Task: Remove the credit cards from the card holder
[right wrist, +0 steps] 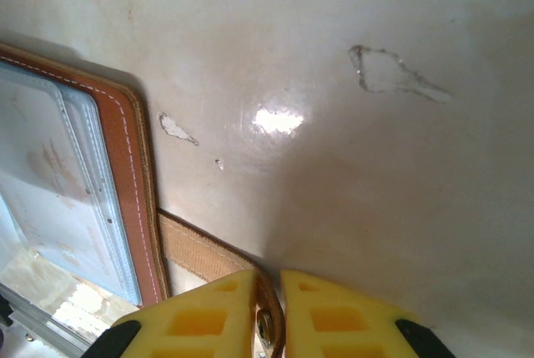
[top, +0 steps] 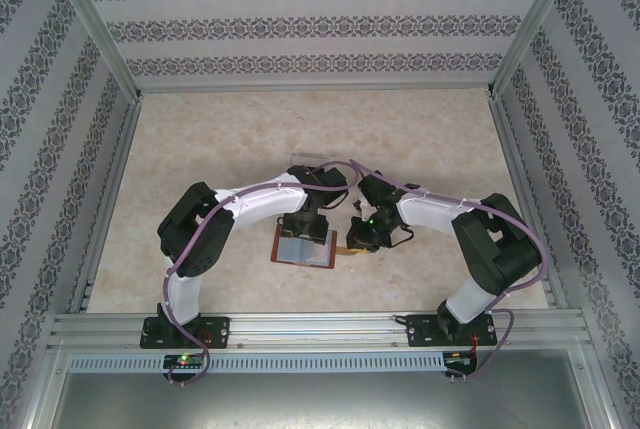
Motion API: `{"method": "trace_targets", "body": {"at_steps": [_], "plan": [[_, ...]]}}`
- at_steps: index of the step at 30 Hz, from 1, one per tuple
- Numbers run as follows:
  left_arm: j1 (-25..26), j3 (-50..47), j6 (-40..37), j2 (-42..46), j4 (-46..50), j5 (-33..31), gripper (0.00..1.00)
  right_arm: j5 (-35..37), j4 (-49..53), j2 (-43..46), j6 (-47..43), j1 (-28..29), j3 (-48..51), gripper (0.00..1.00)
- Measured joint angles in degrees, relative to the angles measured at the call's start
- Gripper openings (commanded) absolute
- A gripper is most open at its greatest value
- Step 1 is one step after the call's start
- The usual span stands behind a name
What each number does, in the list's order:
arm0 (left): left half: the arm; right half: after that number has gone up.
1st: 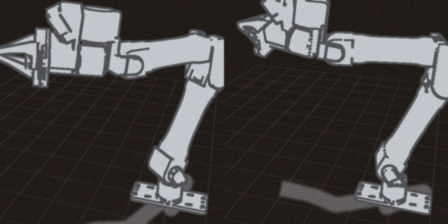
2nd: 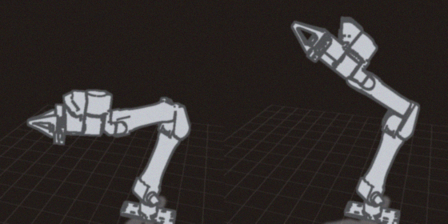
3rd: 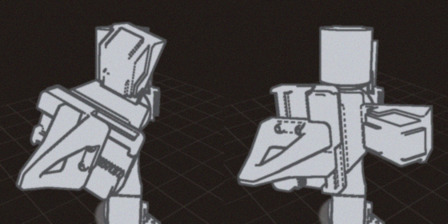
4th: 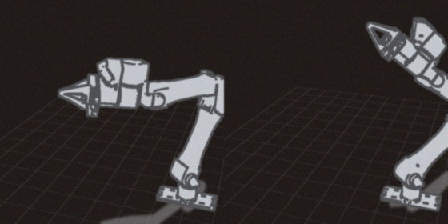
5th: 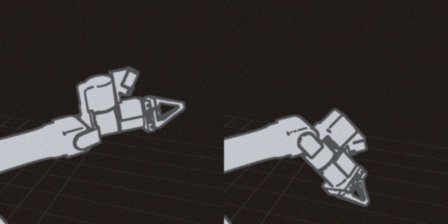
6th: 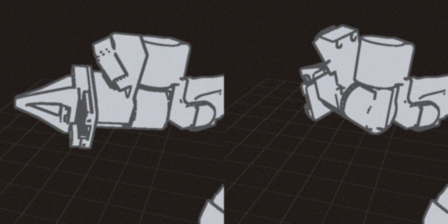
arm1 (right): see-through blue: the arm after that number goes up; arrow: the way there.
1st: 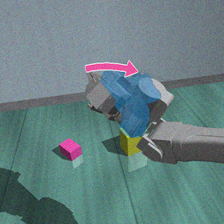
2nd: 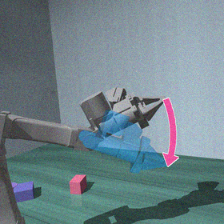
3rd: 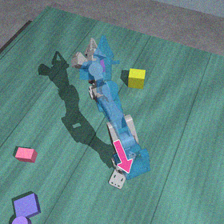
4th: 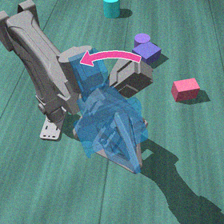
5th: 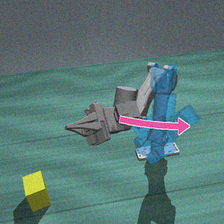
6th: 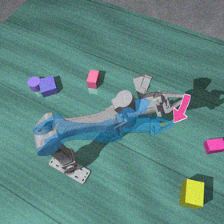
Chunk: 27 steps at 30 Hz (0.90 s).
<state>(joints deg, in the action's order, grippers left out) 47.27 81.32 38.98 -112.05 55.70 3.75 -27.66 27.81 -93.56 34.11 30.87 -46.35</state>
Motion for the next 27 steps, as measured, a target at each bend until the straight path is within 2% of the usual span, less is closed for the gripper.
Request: {"method": "trace_targets", "body": {"at_steps": [8,16,22,27], "plan": [[-0.2,-3.6,-0.4,1.4,1.1,-2.5,0.41,0.3,0.2,0.1,0.0,0.0,0.0,0.17],[-1.5,-6.3,-1.4,4.5,1.5,-3.8,0.16,0.4,0.2,0.1,0.0,0.0,0.0,0.16],[-2.1,-8.8,-1.7,5.2,1.0,-3.7,0.06,0.7,0.2,0.1,0.0,0.0,0.0,0.13],[-2.4,-11.1,-2.0,5.5,-0.6,-2.8,0.03,0.8,0.2,0.0,0.0,0.0,-0.7,0.1]]}}
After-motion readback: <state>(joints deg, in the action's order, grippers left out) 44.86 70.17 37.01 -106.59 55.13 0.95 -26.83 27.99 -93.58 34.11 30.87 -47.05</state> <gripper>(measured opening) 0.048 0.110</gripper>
